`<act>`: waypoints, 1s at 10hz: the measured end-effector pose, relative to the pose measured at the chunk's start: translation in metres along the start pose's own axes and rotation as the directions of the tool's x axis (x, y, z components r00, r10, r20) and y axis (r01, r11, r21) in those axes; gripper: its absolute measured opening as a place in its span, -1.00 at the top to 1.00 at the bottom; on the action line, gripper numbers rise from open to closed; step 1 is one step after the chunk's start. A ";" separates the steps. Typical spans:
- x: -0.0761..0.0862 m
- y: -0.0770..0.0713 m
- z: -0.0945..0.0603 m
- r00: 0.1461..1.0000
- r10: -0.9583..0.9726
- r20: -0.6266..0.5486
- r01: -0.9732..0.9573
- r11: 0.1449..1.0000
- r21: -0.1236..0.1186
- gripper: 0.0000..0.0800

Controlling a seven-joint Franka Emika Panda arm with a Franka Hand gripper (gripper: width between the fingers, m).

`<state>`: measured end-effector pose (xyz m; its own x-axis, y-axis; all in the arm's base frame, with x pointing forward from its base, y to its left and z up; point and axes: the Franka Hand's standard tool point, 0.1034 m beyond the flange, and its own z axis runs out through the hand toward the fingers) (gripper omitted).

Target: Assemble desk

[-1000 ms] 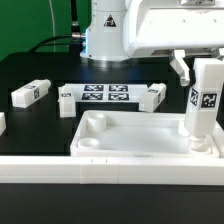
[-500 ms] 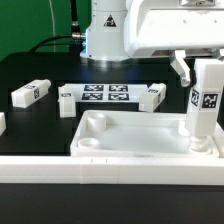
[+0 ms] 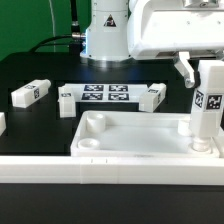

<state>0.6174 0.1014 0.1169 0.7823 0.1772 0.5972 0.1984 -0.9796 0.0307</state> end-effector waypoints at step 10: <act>-0.010 -0.003 0.005 1.000 -0.003 0.011 0.003 1.000 0.002 0.27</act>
Offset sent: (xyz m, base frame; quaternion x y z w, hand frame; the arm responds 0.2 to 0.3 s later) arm 0.0000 0.0000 0.0000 0.0000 0.0000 0.0000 1.0000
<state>0.6119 0.1030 0.1067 0.7879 0.1814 0.5885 0.2020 -0.9789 0.0312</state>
